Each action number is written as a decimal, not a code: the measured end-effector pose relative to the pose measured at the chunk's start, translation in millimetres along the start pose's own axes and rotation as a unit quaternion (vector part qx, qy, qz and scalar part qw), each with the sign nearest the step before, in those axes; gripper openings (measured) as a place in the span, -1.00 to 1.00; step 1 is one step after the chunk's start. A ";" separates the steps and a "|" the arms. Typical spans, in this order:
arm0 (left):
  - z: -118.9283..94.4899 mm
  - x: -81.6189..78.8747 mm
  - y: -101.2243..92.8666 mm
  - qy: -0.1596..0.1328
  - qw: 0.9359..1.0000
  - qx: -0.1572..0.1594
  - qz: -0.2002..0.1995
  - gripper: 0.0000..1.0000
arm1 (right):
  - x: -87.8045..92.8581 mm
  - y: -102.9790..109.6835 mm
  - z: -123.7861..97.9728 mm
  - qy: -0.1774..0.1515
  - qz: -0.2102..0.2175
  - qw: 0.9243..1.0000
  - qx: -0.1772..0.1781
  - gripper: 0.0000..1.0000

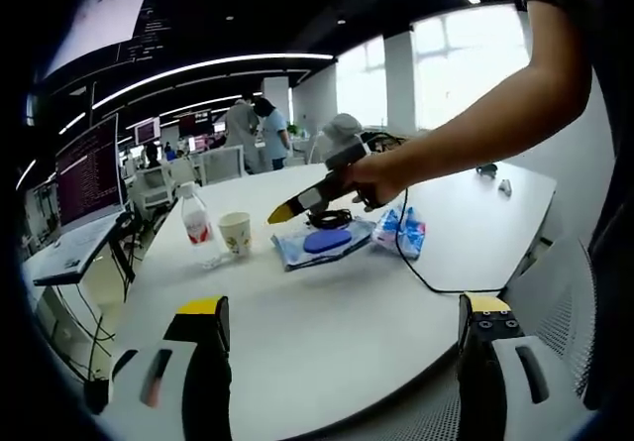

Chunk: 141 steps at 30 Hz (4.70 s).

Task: Arrange the tabletop items into an orderly group along one side of the table until the central work area is clear of visible clutter.

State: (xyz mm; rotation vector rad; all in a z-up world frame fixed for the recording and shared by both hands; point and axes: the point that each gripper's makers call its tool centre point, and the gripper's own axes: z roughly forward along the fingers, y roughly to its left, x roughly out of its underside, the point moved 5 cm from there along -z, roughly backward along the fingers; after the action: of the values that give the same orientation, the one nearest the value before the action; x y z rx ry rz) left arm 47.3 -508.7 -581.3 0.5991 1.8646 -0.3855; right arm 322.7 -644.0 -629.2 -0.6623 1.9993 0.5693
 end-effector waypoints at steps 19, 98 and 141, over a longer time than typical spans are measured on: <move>1.4 -1.2 -8.0 0.002 1.000 0.024 0.011 0.94 | 24.5 28.4 -77.9 -0.004 0.034 0.999 0.009 0.75; 237.6 -96.5 30.6 -0.039 0.985 0.092 -0.138 0.91 | 72.3 -89.3 -146.3 0.024 0.124 0.980 0.153 0.58; 354.9 -51.3 75.3 0.046 0.966 0.019 -0.253 0.48 | 61.6 -158.6 -57.1 0.051 0.173 0.970 0.163 0.22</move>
State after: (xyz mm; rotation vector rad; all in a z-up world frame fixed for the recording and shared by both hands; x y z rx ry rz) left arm 377.9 -645.7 -659.8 0.1547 2.0947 -0.7375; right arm 363.9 -812.1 -676.7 -0.1437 2.2562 0.3992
